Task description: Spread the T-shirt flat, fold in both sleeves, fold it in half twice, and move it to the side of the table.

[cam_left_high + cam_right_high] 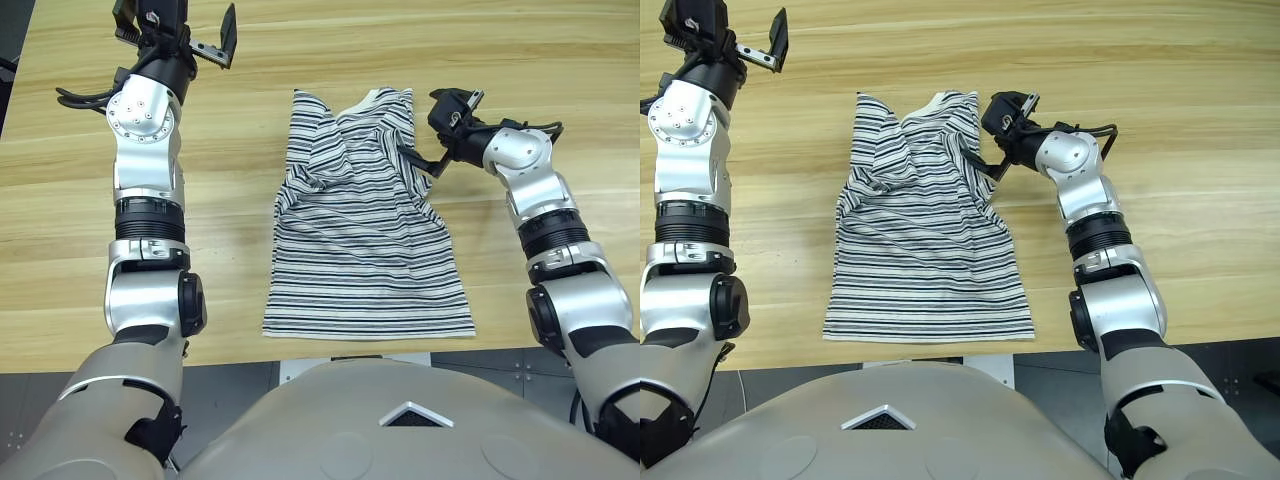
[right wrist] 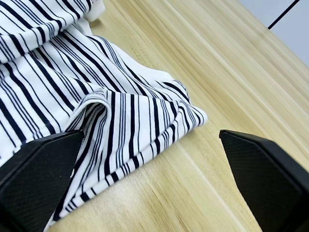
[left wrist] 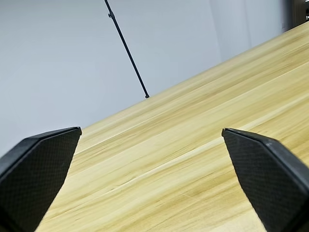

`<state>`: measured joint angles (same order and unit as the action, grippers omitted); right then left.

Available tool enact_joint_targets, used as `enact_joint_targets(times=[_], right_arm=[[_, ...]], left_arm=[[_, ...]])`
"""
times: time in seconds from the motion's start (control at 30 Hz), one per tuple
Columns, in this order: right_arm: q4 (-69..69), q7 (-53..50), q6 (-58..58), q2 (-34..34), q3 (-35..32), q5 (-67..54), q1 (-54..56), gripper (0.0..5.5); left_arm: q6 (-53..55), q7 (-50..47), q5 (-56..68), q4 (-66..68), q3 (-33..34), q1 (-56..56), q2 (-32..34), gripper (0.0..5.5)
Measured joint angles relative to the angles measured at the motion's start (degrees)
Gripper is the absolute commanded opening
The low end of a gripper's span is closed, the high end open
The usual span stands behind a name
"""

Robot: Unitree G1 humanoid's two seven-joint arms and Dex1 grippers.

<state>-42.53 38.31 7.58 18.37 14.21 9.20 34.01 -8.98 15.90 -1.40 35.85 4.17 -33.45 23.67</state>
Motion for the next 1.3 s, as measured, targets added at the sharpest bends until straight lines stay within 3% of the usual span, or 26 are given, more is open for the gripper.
enact_joint_targets(times=[0.77, 0.87, 0.97, 1.1, 1.3], right_arm=[[10.1, 3.6, -2.8, -4.2, 4.8, 0.0, -3.4, 5.19], [11.1, 3.8, -3.3, -3.5, 2.4, -1.8, -3.3, 5.19], [19.2, 11.2, -1.4, 0.8, -3.5, -11.3, -4.5, 5.19], [21.3, 16.8, 8.1, 12.0, -11.4, -16.0, -8.2, 5.19], [14.0, 19.2, 31.9, 24.3, -9.8, -7.5, -18.1, 5.19]], left_arm=[[-0.1, 0.0, 0.0, 1.1, -0.1, -0.2, -1.5, 5.5], [-0.5, 0.0, 0.0, 1.5, -0.5, -0.5, -1.8, 5.5], [-9.1, 3.4, -0.8, 0.5, -2.8, 0.4, -1.5, 5.5], [-24.5, 13.6, -2.9, -4.4, -7.5, 7.6, 5.4, 5.5], [-42.0, 23.3, -14.8, -12.2, -14.3, 18.4, 24.1, 5.5]])
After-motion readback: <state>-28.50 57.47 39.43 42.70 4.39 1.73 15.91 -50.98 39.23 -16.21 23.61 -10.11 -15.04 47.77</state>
